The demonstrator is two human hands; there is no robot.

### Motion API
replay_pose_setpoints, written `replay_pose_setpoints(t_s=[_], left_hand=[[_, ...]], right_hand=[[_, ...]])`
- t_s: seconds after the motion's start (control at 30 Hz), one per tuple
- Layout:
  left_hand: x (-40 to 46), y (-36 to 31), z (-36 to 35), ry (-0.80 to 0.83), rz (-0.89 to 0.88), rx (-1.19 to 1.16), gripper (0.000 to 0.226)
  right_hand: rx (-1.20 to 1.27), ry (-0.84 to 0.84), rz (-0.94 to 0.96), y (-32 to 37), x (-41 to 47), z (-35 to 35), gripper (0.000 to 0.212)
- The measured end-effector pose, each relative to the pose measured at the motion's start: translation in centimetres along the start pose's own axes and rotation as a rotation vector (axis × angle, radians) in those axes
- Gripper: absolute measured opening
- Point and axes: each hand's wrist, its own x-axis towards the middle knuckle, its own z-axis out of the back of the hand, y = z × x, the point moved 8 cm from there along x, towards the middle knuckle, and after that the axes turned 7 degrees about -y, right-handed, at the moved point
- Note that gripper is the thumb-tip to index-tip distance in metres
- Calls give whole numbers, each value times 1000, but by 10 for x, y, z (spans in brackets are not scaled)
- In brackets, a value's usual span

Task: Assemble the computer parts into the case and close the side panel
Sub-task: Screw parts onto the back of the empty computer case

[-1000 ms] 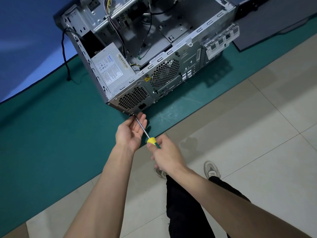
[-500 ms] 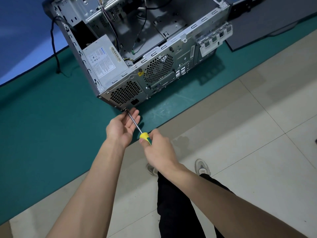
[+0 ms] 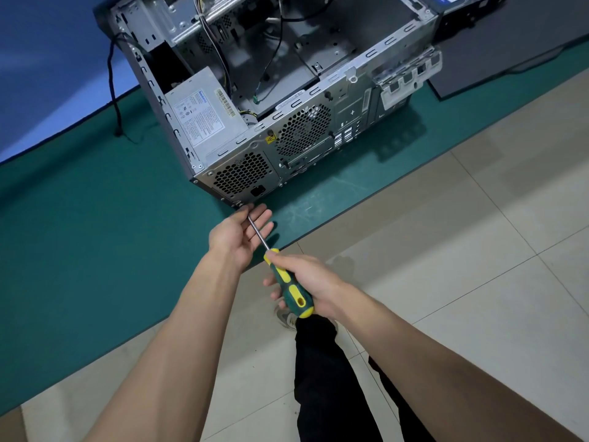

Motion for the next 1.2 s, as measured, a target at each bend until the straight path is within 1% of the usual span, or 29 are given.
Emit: replay_pose_setpoints(t_s=[0.07, 0.13, 0.2, 0.27, 0.33, 0.4, 0.47, 0.53, 0.6, 0.67, 0.73, 0.77, 0.83, 0.87, 0.93, 1.0, 1.03, 1.1, 1.17, 1.2], left_hand=[[0, -1, 1, -15, -4, 6, 28], [-2, -1, 1, 12, -2, 57, 24], [-5, -1, 1, 78, 20, 236, 18], [-7, -2, 6, 112, 33, 433, 19], [-6, -5, 11, 102, 18, 496, 18], [-4, -7, 14, 61, -6, 490, 13], [-3, -10, 17, -3, -49, 487, 8], [-1, -12, 20, -57, -103, 508, 13], [-1, -13, 19, -75, -148, 542, 17], [-1, -9, 17, -29, -112, 546, 16], [-4, -5, 14, 46, -26, 526, 14], [-4, -4, 14, 60, -10, 535, 15], [-4, -10, 15, 13, -44, 547, 11], [-4, -12, 17, -30, -74, 549, 8], [-6, -16, 19, -108, -147, 558, 10], [-7, -15, 19, -137, -184, 562, 15], [-7, -13, 19, -125, -170, 556, 16], [-5, -7, 14, -30, -69, 508, 14], [-6, -6, 8, 63, 13, 481, 13], [-5, -8, 8, 61, 3, 497, 12]], right_hand=[[-35, -111, 89, 2, 4, 8, 21], [-6, -146, 114, 2, 6, 12, 22], [16, -93, 91, 0, 5, 8, 20], [14, -50, 65, -1, 4, 4, 23], [19, -19, 28, -3, 3, 2, 28], [32, -3, -7, -6, 2, 1, 33], [8, -30, 13, -6, 2, 4, 28], [-48, -94, 71, -5, 4, 9, 22], [-52, -136, 109, -3, 6, 12, 21], [-5, -100, 79, -4, 6, 10, 22], [47, -13, -6, -7, 5, 5, 32], [72, 30, -52, -11, 4, 3, 38], [87, 80, -106, -15, 2, -3, 42], [63, 64, -97, -17, 3, -3, 39], [6, -27, -8, -16, 6, 1, 29], [45, -125, 67, -13, 9, 10, 25], [89, -138, 73, -12, 10, 13, 24], [169, -67, 29, -12, 10, 12, 22], [194, 22, -50, -12, 7, 9, 31], [176, 51, -77, -12, 7, 9, 36]])
